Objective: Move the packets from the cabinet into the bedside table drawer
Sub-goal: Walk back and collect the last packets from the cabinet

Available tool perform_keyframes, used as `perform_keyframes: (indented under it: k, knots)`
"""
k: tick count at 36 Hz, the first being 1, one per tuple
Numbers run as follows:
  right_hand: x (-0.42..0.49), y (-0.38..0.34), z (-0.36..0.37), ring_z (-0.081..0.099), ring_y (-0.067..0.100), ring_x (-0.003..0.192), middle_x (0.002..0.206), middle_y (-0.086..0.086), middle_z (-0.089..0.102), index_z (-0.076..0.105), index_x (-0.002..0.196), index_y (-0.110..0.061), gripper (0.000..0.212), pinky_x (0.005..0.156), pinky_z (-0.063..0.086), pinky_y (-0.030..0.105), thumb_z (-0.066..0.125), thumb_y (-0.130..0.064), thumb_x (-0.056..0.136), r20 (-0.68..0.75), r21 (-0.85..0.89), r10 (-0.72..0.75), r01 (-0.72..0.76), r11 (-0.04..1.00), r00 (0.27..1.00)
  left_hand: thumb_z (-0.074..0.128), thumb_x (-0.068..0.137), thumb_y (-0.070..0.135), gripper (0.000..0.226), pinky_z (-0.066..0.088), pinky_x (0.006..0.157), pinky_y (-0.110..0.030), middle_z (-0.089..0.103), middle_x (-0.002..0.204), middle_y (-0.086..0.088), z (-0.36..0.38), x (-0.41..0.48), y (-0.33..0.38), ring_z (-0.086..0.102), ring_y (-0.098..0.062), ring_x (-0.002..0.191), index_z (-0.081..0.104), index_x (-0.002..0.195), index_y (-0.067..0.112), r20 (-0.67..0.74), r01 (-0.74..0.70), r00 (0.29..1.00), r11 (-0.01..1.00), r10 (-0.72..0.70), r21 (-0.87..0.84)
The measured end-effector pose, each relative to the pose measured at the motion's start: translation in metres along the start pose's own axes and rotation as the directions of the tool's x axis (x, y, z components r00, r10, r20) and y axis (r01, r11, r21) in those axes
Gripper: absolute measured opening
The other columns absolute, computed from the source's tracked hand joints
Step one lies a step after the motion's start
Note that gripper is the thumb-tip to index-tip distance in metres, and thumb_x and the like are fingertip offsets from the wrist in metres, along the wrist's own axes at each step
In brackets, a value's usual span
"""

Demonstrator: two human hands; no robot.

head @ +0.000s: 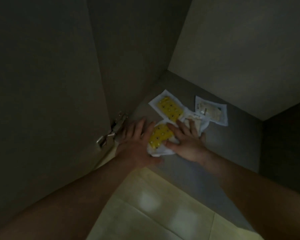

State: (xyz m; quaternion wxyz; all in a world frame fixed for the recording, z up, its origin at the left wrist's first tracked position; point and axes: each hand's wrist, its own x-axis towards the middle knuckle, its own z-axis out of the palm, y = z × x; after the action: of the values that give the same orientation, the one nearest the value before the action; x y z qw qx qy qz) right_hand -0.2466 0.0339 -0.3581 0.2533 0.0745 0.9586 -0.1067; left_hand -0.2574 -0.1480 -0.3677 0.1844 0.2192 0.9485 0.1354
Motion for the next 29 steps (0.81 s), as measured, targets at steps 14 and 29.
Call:
perform_keyframes:
  k: [14,29]
  knots:
    - [0.009,0.045,-0.024,0.028,0.032,0.139,0.152,0.006,0.027,0.03,0.144,-0.03,0.063,0.111,0.022,0.056,0.049,-0.051,0.088,-0.519,0.386,0.215,0.002,0.923,0.827,0.036,0.074,0.08,0.098,-0.005,0.115,-0.046,-0.026,0.155,0.006,0.013,-0.002,-0.006,-0.025,-0.029,0.142,-0.02,0.144,0.04,0.046,-0.039,0.998,0.991,0.033,0.127]
    - [0.011,0.028,-0.004,-0.011,0.02,0.146,0.159,-0.005,-0.01,0.002,0.149,-0.039,0.062,0.114,-0.005,0.051,0.016,-0.062,0.094,-0.141,0.183,0.179,-0.152,0.971,0.974,0.014,0.071,0.086,0.095,-0.011,0.111,-0.054,-0.027,0.153,0.011,0.024,0.005,-0.001,-0.029,-0.026,0.14,-0.016,0.146,0.038,0.053,-0.02,0.999,0.988,0.012,0.152]
